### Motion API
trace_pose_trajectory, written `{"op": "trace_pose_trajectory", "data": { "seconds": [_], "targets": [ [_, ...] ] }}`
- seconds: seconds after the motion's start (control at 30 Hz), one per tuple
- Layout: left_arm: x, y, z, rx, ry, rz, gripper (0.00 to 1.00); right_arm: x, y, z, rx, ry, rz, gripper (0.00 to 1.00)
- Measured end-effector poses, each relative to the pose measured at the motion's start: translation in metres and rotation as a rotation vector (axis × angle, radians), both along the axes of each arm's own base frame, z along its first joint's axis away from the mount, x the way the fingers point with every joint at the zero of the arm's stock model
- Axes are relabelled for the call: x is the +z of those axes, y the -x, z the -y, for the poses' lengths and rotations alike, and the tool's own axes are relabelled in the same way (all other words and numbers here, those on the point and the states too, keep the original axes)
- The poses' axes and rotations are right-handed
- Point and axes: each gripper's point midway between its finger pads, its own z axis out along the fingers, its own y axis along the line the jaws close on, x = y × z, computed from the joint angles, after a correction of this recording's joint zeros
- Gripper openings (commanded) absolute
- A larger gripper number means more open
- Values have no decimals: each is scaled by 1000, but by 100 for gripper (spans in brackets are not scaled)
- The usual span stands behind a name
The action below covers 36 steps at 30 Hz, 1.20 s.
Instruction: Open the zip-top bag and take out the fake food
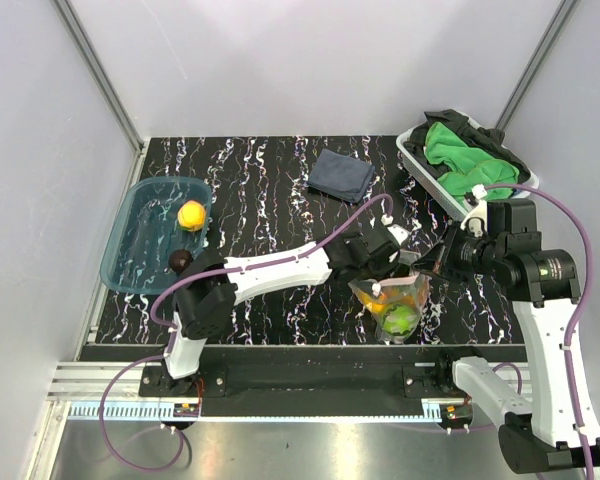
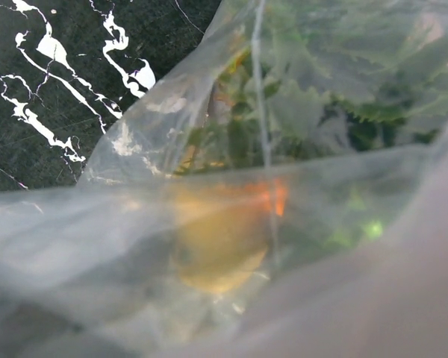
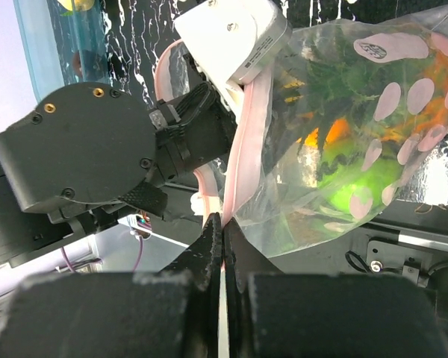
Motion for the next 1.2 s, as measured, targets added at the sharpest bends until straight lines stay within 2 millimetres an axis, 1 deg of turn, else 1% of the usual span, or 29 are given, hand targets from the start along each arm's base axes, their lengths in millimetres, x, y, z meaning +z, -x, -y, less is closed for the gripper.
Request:
{"op": "trace_pose_trajectory", "data": {
  "seconds": [0.1,0.2,0.27,0.33,0.43,0.57,0.77,0.83,0.93,1.07,1.13,1.2],
  "targets": [
    [1,2,-1,-14,0,-7,0,-3,0,0,1,1,-7,0],
    [8,3,-2,-30,3,-14,0,-6,0,0,2,2,-14,0],
    [15,5,-2,-43,11,-19,0,-7,0,0,3,3,-11,0],
    [27,7,-4,-56,27,-16,0,-6,-2,0,6,5,-4,0],
    [54,11,-8,-72,70,-1,0,-7,-4,0,10,10,-4,0],
    [96,15,-12,-85,145,35,0,-9,-10,2,12,26,-6,0],
    [174,19,-19,-121,289,130,0,-10,-12,3,18,41,1,0],
    [193,20,-21,-128,326,159,0,-10,-12,3,18,41,2,0],
    [215,21,-27,-129,365,187,0,-10,-12,3,18,42,3,0],
    [233,17,-34,-110,389,225,0,-11,-13,5,11,50,4,0],
    [241,12,-41,-84,395,248,0,-11,-14,6,7,55,5,0],
    [254,2,-55,-41,408,277,0,-11,-14,6,6,56,5,0]
  ]
}}
